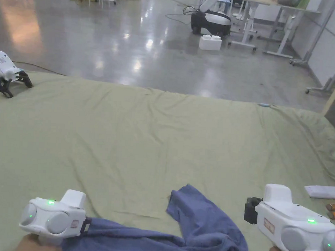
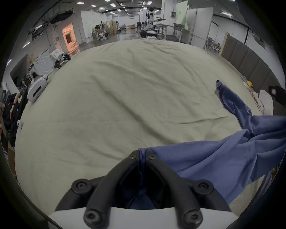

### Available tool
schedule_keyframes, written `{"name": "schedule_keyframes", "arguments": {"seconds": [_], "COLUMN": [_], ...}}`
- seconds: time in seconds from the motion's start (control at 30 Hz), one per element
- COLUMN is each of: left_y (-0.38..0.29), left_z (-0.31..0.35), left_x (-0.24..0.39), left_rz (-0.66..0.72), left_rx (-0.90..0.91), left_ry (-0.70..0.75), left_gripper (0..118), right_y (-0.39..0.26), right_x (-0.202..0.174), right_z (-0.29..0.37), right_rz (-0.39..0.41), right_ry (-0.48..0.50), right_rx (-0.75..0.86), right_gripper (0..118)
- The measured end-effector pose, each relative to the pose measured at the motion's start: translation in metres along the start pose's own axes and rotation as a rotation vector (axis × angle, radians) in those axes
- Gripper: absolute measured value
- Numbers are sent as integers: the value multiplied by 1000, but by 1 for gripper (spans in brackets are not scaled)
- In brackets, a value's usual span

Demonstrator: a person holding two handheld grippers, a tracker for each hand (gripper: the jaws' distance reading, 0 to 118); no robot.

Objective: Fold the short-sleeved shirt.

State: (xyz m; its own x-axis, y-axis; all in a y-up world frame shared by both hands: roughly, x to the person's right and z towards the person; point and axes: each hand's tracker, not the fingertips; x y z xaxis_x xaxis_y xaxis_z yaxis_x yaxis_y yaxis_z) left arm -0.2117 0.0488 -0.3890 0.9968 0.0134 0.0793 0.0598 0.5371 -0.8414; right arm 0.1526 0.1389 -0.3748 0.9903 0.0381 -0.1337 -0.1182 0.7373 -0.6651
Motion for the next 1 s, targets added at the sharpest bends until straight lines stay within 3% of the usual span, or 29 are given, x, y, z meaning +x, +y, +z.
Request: {"name": "schedule_keyframes", "arguments": {"seconds": [0.07,0.1,0.2,0.3,0.43,0.5,0.6,0.7,0.8,1.0], "left_y": [-3,-4,-3,0,0,3,6,9,13,23], "left_z": [10,17,35,57,70,74,80,97,120,184], "left_x": [-2,-4,-13,-20,-20,-19,-14,-10,-12,-29], "left_rz": [1,8,47,93,77,76,71,62,61,75], "left_rx": [36,62,112,159,176,189,214,252,311,457], "left_ry": [12,14,22,-5,6,9,18,22,31,71], "left_gripper": [1,1,1,1,1,1,1,1,1,1], "right_y": [4,3,-7,-24,-23,-22,-26,-20,-8,12], "right_x": [3,4,6,5,0,-9,-18,-16,-5,17], "right_z": [-33,-50,-90,-119,-114,-105,-97,-70,-34,47], "right_rz": [62,93,110,85,93,124,193,169,93,60], "right_ry": [24,18,63,101,90,93,75,29,37,-36], "right_rx": [-118,-171,-307,-442,-410,-388,-368,-246,-124,92], "right_gripper": [64,73,73,50,41,1,2,1,1,1]}}
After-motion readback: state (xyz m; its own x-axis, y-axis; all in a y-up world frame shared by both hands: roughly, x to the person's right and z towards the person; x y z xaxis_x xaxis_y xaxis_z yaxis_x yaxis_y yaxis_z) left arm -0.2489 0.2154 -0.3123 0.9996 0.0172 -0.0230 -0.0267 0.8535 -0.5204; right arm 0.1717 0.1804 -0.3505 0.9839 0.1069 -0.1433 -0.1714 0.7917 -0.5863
